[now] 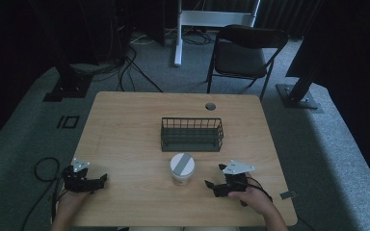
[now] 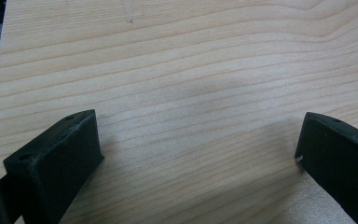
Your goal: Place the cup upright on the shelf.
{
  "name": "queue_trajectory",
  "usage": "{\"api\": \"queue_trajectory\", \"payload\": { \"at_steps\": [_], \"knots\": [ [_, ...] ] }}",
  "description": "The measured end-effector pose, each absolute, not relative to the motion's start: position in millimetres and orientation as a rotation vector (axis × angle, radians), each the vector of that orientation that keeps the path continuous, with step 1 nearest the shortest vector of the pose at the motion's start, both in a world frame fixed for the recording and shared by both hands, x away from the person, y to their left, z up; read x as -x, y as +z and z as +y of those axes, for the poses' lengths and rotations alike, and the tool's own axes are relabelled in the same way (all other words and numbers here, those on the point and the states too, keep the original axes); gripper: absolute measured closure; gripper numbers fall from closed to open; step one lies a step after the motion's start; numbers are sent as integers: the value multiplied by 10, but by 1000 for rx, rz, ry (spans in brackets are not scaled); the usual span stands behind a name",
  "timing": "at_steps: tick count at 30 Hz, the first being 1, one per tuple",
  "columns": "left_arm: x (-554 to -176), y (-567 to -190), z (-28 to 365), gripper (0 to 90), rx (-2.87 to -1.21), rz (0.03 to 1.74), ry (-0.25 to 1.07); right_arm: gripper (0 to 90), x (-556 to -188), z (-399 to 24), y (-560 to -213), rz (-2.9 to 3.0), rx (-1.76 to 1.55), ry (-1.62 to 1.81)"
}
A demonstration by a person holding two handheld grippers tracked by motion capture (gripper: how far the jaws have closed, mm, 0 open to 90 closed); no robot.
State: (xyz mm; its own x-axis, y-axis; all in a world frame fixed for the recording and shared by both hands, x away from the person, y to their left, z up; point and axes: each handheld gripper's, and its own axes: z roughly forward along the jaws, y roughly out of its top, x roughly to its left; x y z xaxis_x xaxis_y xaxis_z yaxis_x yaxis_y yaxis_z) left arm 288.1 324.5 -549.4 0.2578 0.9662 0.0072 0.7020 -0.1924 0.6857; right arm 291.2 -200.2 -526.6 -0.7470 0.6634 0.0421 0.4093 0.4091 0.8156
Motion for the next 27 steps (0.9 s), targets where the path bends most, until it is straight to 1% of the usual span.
{"api": "queue_trajectory", "payload": {
  "at_steps": [27],
  "knots": [
    [-2880,-5493,3242,2,-1973,1502,603,129,-2942,-1446,-5282,2454,-758,1382]
  ]
}}
